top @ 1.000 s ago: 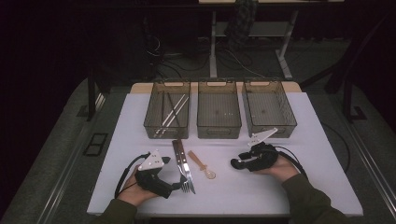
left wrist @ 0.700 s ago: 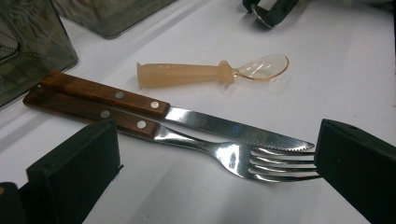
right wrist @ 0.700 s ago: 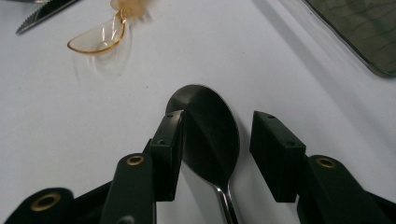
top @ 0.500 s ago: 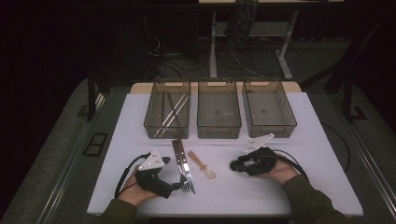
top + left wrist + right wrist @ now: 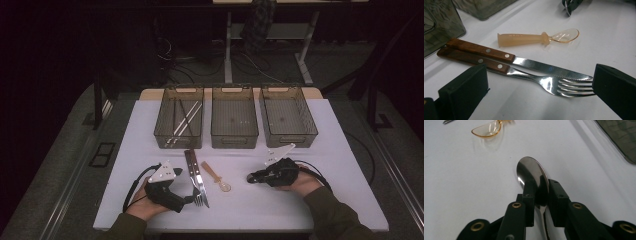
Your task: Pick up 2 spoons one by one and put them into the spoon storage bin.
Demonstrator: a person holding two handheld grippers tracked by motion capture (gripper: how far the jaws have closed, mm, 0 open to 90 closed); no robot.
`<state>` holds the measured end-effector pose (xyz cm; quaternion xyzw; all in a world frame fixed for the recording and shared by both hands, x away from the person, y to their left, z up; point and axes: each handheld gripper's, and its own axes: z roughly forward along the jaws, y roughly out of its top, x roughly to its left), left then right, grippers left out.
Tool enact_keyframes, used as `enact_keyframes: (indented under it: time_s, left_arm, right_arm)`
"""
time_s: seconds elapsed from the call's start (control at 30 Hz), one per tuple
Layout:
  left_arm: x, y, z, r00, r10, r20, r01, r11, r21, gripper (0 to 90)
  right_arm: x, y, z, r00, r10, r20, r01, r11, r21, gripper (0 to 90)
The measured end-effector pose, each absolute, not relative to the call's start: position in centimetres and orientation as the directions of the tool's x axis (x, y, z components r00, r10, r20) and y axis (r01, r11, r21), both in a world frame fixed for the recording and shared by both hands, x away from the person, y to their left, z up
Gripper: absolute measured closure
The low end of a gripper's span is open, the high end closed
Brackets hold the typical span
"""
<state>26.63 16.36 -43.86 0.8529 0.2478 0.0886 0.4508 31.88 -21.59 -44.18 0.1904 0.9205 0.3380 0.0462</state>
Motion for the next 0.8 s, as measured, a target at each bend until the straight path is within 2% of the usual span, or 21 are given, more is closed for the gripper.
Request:
enact_keyframes:
  time_s: [0.37, 0.8]
  left_arm:
    - [26.63, 16.47, -43.86, 0.860, 0.504, -0.080, 0.347, -0.461, 0.817, 0.0]
    - [26.70, 16.38, -44.16, 0.872, 0.481, -0.089, 0.341, -0.467, 0.816, 0.0]
  right_arm:
    - [31.93, -21.92, -44.01, -0.936, 0.342, 0.090, 0.319, 0.708, 0.630, 86.1]
    - [32.02, -21.98, -43.85, -0.928, 0.358, 0.104, 0.341, 0.702, 0.625, 86.6]
